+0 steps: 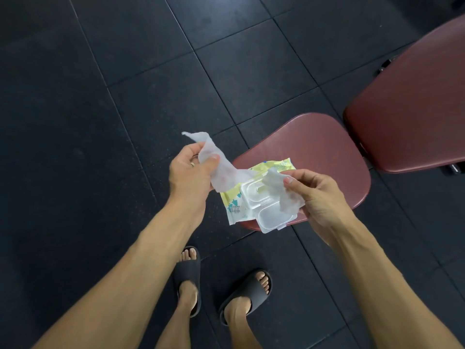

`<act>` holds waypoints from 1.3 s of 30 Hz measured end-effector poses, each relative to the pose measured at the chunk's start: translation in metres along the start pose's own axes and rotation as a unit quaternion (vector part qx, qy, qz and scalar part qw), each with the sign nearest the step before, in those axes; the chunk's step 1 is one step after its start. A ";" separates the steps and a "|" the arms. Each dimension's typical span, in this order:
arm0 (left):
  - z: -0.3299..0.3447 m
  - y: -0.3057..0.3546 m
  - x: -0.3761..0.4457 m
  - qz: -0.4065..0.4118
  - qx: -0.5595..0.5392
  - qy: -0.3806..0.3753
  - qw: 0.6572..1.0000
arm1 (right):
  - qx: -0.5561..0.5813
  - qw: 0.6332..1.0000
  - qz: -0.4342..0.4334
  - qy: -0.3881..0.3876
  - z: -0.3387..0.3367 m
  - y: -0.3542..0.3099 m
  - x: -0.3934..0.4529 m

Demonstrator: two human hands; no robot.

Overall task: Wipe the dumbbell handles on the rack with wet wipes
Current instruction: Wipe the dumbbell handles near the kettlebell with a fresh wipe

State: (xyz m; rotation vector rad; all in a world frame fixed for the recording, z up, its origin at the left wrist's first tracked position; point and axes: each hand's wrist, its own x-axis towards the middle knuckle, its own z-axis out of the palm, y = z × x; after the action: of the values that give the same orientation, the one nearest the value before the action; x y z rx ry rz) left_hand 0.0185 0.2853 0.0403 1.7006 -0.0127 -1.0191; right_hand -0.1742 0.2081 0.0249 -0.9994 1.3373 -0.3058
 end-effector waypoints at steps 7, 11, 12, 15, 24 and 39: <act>-0.016 -0.005 -0.008 -0.025 -0.011 -0.122 0.992 | -0.319 0.944 -0.027 0.074 0.012 0.020 0.029; -0.028 -0.004 -0.010 -0.041 -0.057 -0.164 0.984 | -0.467 0.867 -0.114 0.130 0.022 0.015 0.016; -0.032 -0.002 -0.011 -0.043 -0.084 -0.173 0.980 | -0.431 0.882 -0.138 0.129 0.029 0.009 0.008; -0.049 0.011 -0.014 -0.048 -0.148 -0.196 0.968 | -0.160 0.987 -0.017 0.006 0.065 -0.019 -0.015; -0.173 0.046 0.003 0.066 0.139 -0.057 0.987 | -0.056 0.985 -0.097 -0.135 0.183 -0.074 -0.025; -0.388 0.149 0.043 0.196 0.280 0.207 0.917 | -0.509 0.785 -0.282 -0.212 0.455 -0.191 -0.049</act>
State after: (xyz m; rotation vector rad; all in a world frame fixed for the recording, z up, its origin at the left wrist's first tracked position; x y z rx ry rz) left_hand 0.3566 0.5082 0.1433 2.2898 -0.3885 -0.3474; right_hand 0.2883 0.3256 0.1590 -2.2424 0.6845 0.2585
